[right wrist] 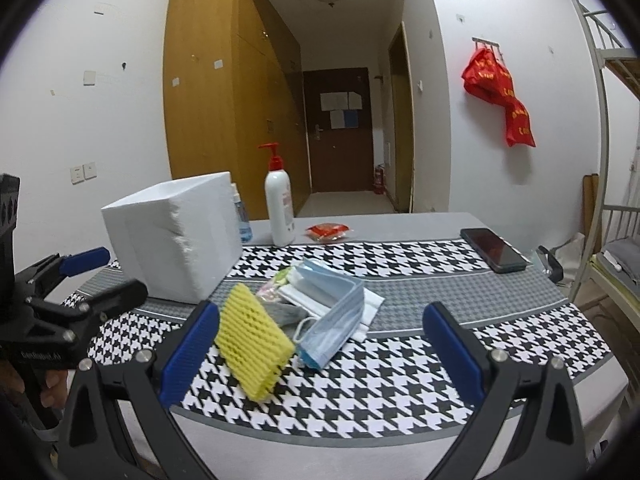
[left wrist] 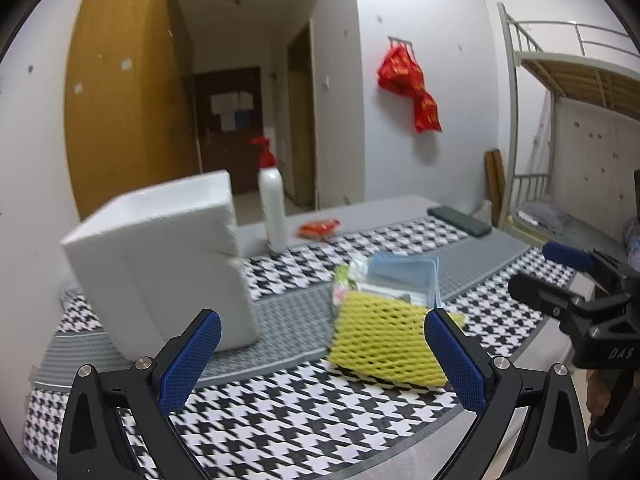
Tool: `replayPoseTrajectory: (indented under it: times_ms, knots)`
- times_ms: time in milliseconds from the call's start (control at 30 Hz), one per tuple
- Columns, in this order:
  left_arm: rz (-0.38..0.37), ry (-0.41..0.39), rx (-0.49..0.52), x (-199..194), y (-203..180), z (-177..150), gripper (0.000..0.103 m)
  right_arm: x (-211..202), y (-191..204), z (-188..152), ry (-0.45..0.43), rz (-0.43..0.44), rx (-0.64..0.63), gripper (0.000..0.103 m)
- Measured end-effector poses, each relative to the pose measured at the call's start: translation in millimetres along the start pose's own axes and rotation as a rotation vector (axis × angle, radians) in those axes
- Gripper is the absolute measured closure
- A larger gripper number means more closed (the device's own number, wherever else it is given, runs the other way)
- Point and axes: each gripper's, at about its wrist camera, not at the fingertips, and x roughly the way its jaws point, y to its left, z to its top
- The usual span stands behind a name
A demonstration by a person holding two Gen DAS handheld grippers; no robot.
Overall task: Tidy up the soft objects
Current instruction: 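Move the left gripper down onto the yellow foam net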
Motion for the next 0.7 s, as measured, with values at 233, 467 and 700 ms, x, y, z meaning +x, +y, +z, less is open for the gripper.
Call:
replayPoseTrajectory:
  times_ms: [233, 467, 700]
  knots:
    - [-0.097, 0.101, 0.008, 25.2, -19.6, -10.2, 0.001, 9.6, -14.7, -3.1, 0.022, -0.017, 0.028, 0.000]
    - [-0.123, 0.182, 0.036, 49.8, -43.7, -17.7, 0.006, 16.6, -27.9, -5.6, 0.034, -0.020, 0.050, 0.000]
    - [-0.125, 0.222, 0.068, 67.9, -60.0, -22.1, 0.006, 23.9, -39.7, -10.5, 0.047, -0.017, 0.074, 0.000]
